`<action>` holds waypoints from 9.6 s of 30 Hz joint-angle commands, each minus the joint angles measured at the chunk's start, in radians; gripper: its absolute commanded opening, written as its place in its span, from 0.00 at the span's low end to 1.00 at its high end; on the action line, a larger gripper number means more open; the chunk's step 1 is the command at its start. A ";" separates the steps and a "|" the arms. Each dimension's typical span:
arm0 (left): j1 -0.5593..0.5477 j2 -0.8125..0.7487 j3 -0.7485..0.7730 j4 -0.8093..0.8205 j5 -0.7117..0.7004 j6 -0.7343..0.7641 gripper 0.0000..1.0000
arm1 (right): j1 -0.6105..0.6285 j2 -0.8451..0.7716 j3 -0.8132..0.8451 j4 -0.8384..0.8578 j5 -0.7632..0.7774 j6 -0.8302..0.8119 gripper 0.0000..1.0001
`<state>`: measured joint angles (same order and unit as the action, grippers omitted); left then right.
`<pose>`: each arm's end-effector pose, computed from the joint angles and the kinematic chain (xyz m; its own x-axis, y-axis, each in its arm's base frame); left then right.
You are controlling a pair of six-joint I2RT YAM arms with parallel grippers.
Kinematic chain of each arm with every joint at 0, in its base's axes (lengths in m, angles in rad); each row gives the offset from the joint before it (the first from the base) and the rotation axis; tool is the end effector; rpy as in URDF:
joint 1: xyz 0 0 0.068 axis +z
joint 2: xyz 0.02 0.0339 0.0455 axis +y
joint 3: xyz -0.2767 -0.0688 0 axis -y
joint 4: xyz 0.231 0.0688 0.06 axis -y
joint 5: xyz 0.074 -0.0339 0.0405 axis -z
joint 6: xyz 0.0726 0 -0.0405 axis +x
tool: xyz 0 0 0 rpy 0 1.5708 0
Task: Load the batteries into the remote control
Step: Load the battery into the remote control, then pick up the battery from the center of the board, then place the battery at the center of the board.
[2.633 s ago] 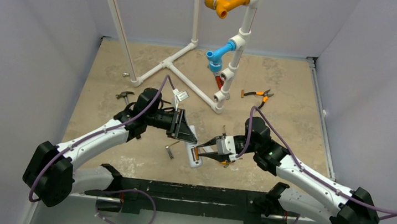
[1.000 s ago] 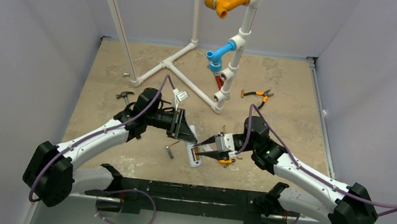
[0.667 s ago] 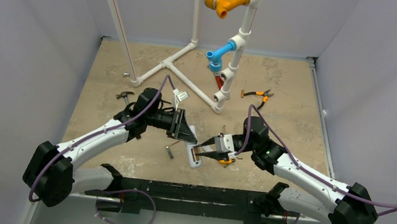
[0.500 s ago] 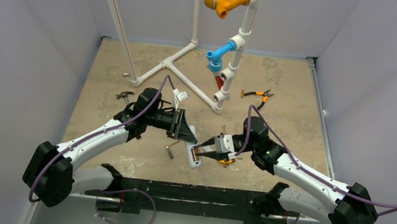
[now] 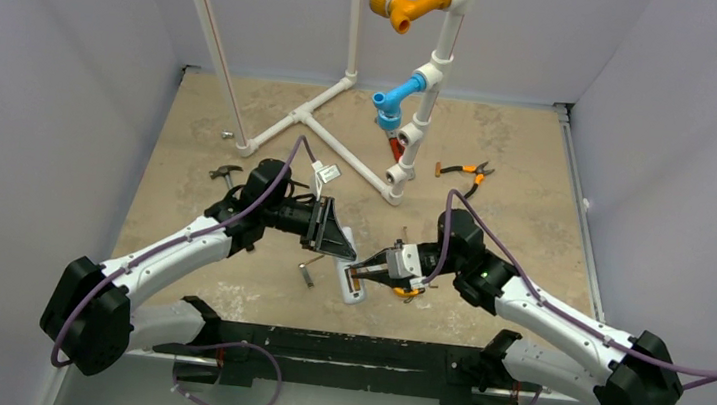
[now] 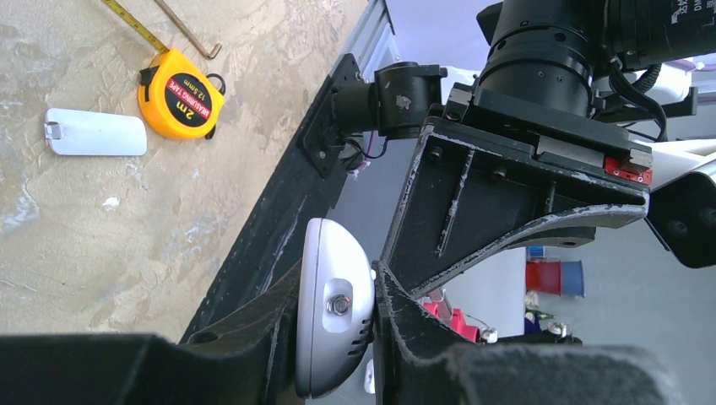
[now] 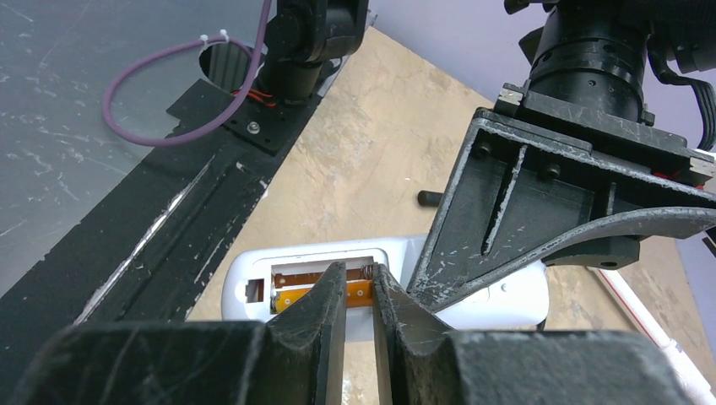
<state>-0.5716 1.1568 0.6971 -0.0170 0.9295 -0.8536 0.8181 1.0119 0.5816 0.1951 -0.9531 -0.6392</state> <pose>0.1760 -0.1824 0.2642 -0.9488 0.0742 -0.3069 0.3155 0.2646 -0.9113 0.1080 0.2018 0.2792 0.4476 -0.0275 -0.8938 -0.8692 -0.2481 -0.4277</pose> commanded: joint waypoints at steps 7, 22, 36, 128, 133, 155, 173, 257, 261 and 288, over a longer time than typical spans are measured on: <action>0.004 -0.029 0.019 0.087 0.034 -0.043 0.00 | 0.010 -0.009 0.022 -0.130 0.020 -0.029 0.12; 0.004 -0.024 0.030 0.115 0.044 -0.068 0.00 | 0.023 0.004 0.027 -0.222 0.078 -0.084 0.11; 0.003 -0.024 0.035 0.118 0.048 -0.073 0.00 | 0.032 -0.003 0.028 -0.276 0.114 -0.107 0.08; 0.022 -0.105 0.073 -0.101 -0.158 0.102 0.00 | 0.032 0.084 0.134 -0.106 0.474 0.937 0.00; 0.023 -0.102 0.073 -0.103 -0.157 0.106 0.00 | 0.032 0.091 0.150 -0.115 0.462 0.908 0.03; 0.023 -0.054 0.089 -0.111 -0.137 0.120 0.00 | -0.212 -0.168 0.029 -0.211 0.953 1.000 0.59; 0.024 -0.047 0.161 -0.191 -0.126 0.151 0.00 | -0.452 0.346 0.345 -0.287 1.234 1.151 0.58; 0.024 -0.044 0.168 -0.262 -0.176 0.187 0.00 | -0.530 0.313 0.298 -0.099 0.969 1.100 0.00; 0.023 -0.036 0.168 -0.219 -0.173 0.166 0.00 | -0.530 0.069 0.095 0.091 0.874 1.115 0.00; 0.023 -0.219 0.136 0.061 -0.246 0.099 0.00 | -0.528 -0.249 -0.130 0.987 0.239 1.576 0.00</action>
<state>-0.5503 0.9821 0.8528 -0.1184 0.6830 -0.7231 0.2897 0.7280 0.4438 1.0603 -0.6353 0.9169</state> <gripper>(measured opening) 0.261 0.084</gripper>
